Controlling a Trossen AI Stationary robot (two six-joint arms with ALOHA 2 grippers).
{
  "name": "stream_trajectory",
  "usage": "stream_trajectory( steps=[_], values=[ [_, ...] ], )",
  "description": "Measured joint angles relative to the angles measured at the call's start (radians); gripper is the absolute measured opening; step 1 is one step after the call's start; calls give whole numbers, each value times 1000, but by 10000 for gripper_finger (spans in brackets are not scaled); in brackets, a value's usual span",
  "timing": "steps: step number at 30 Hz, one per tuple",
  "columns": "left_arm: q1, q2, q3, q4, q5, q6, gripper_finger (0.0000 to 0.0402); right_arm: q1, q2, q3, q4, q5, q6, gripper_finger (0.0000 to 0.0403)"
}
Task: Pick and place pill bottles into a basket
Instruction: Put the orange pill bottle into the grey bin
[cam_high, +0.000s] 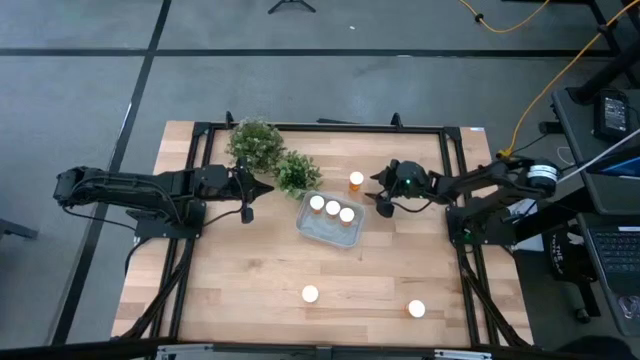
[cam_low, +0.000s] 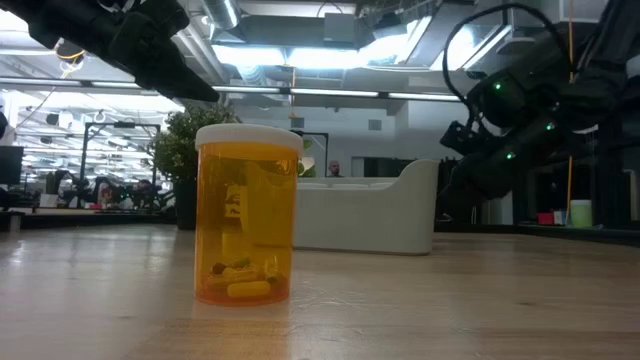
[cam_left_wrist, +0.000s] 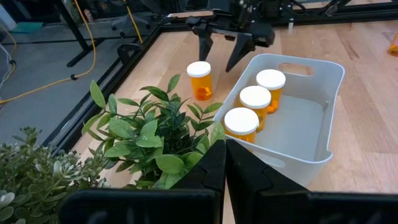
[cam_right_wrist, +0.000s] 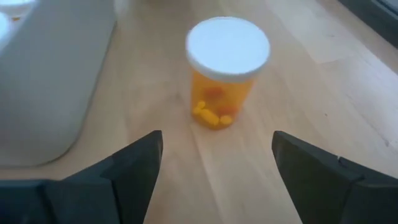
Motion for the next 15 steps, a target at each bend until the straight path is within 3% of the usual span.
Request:
stream_trajectory(
  steps=[8, 15],
  values=[
    [0, 0, 0, 0, 0, 0, 8, -31, 166, 0, 200, -76, 20, 307],
    [0, 0, 0, 0, -5, 0, 2, -47, 298, 0, 324, -80, -1, 307]
  ],
)
